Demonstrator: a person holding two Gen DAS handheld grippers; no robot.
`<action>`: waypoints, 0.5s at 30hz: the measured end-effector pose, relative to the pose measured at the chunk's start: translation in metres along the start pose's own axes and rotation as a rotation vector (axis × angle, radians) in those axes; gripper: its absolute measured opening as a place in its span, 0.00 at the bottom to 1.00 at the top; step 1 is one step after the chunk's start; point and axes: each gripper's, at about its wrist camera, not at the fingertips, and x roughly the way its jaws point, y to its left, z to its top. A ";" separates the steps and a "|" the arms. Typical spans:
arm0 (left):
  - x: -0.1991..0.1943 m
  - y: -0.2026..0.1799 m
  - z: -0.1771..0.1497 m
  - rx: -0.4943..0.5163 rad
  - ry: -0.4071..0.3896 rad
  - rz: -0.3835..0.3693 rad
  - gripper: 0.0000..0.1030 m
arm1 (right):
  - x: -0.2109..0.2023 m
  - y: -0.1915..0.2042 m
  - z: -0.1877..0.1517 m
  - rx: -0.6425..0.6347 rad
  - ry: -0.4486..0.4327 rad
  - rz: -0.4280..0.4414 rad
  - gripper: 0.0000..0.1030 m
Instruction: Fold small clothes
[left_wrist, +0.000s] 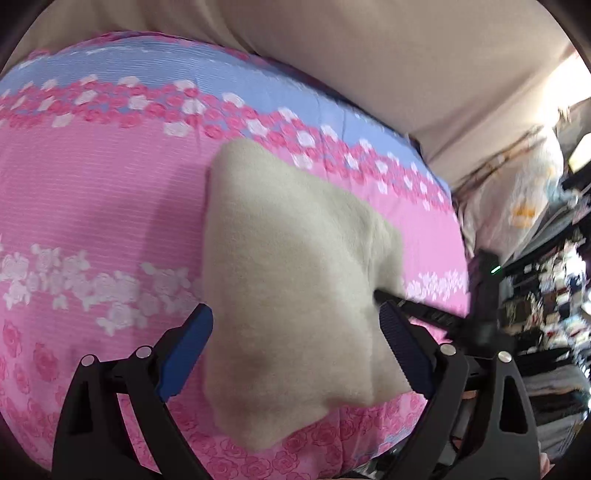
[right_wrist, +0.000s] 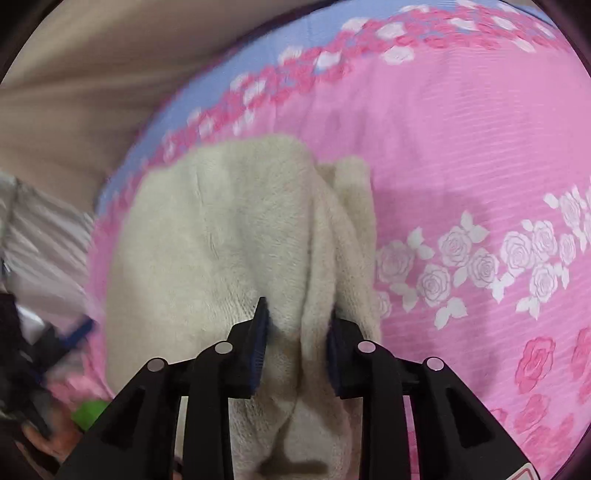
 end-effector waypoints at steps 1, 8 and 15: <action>0.005 -0.008 -0.001 0.028 0.007 0.019 0.87 | -0.022 0.008 0.000 -0.019 -0.054 -0.020 0.27; 0.019 -0.024 -0.008 0.093 0.054 0.037 0.87 | -0.045 0.047 -0.051 -0.139 0.031 0.043 0.30; 0.003 -0.009 -0.003 0.103 0.042 0.061 0.87 | -0.031 0.010 -0.082 -0.024 0.054 -0.019 0.51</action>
